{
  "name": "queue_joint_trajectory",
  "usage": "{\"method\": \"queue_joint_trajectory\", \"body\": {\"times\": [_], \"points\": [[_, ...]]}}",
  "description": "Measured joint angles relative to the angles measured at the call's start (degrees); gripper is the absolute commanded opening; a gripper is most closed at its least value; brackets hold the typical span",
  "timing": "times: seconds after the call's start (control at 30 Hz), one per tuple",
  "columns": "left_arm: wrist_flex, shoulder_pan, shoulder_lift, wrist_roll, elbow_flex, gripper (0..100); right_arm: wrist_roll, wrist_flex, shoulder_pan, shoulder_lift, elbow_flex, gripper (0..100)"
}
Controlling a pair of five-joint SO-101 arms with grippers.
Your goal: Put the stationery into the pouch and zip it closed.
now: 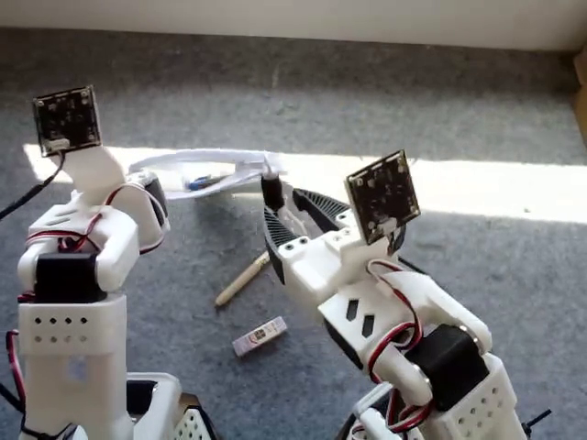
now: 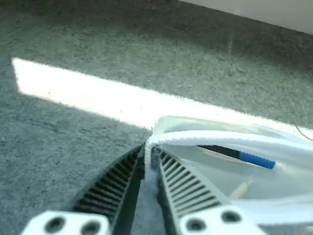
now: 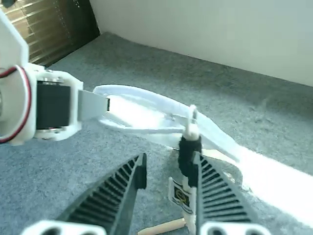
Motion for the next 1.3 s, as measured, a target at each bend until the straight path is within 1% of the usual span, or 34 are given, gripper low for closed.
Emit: {"method": "queue_joint_trajectory", "body": {"times": [0.07,0.13,0.23,0.33,0.43,0.53,0.67,0.93,1.13,1.3], "points": [[-0.1,-2.2,-0.1,1.5,0.3,1,-0.4,0.0,1.6,2.1,0.0,14.5],[-0.1,-4.5,-1.0,2.8,0.6,1,-2.8,0.0,3.1,4.7,0.1,14.5],[-0.1,-7.7,-3.7,4.7,1.4,1,-5.7,0.0,5.2,9.2,0.1,14.5],[0.0,-9.4,-8.6,6.0,4.6,1,-8.1,0.0,6.8,14.9,0.1,14.5],[-0.4,-9.5,-14.8,6.2,8.4,1,-11.2,0.0,7.5,21.4,0.1,14.5],[-2.5,-9.5,-20.3,6.2,11.8,1,-13.3,0.0,7.6,27.7,0.0,14.5],[-4.1,-9.8,-24.3,6.1,14.4,1,-16.2,0.0,7.6,35.5,-2.6,14.5],[-4.1,-10.1,-25.0,6.1,14.6,1,-22.6,0.0,7.6,52.0,-9.4,14.5],[-4.1,-10.1,-25.0,6.1,14.6,1,-25.8,0.0,7.6,63.0,-14.6,14.5],[-4.1,-10.1,-25.0,6.1,14.6,1,-27.5,0.0,7.7,69.4,-18.2,14.5]]}}
